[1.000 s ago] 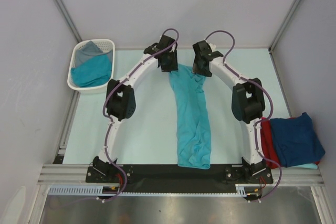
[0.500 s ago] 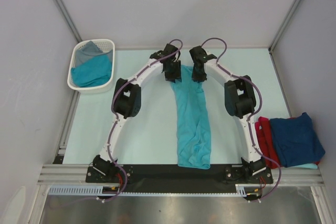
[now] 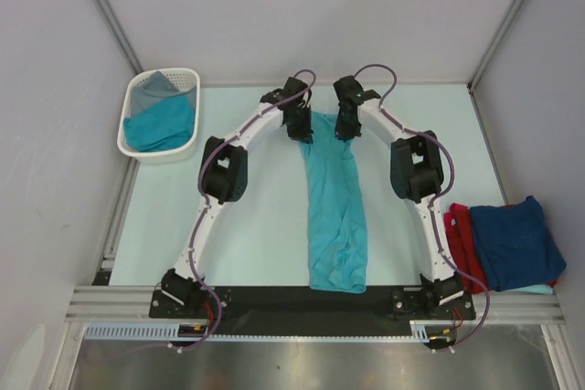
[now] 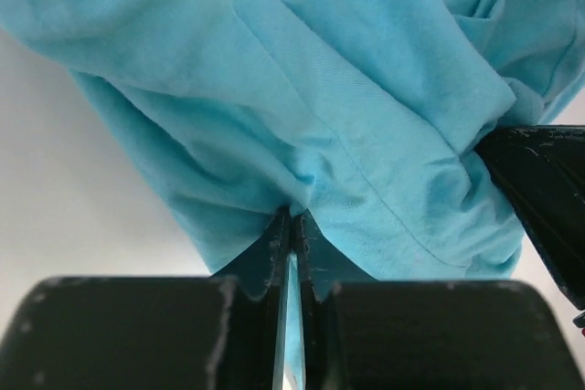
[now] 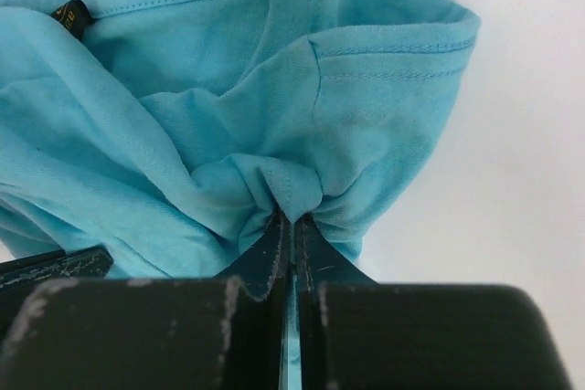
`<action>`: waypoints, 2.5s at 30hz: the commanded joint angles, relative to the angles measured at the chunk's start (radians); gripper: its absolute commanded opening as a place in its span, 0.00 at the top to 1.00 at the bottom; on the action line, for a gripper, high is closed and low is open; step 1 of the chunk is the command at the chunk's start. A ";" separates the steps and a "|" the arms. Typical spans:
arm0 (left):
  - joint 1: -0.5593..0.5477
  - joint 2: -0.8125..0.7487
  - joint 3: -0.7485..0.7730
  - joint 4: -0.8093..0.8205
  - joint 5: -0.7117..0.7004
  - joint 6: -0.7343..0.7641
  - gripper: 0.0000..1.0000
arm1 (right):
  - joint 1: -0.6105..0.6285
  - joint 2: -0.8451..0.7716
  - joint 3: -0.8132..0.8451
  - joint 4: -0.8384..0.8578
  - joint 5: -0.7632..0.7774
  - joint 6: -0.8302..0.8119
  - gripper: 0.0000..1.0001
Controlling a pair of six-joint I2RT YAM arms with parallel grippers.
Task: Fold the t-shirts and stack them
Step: Grab the bottom of the folded rectangular tshirt with both arms
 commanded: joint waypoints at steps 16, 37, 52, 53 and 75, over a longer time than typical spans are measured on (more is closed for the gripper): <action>0.111 0.020 0.091 0.085 0.085 -0.009 0.94 | -0.028 0.189 0.310 -0.009 -0.098 0.003 1.00; 0.176 0.069 0.115 0.174 0.166 -0.058 0.92 | -0.117 0.299 0.468 0.040 -0.195 0.023 1.00; 0.190 0.096 0.126 0.201 0.220 -0.074 0.83 | -0.152 0.330 0.491 0.068 -0.252 0.017 0.97; 0.190 0.086 0.126 0.201 0.224 -0.074 0.80 | -0.149 0.315 0.490 0.072 -0.273 0.009 0.91; -0.048 -0.843 -0.844 0.270 -0.041 -0.025 0.64 | 0.130 -0.652 -0.488 0.071 0.072 -0.019 0.10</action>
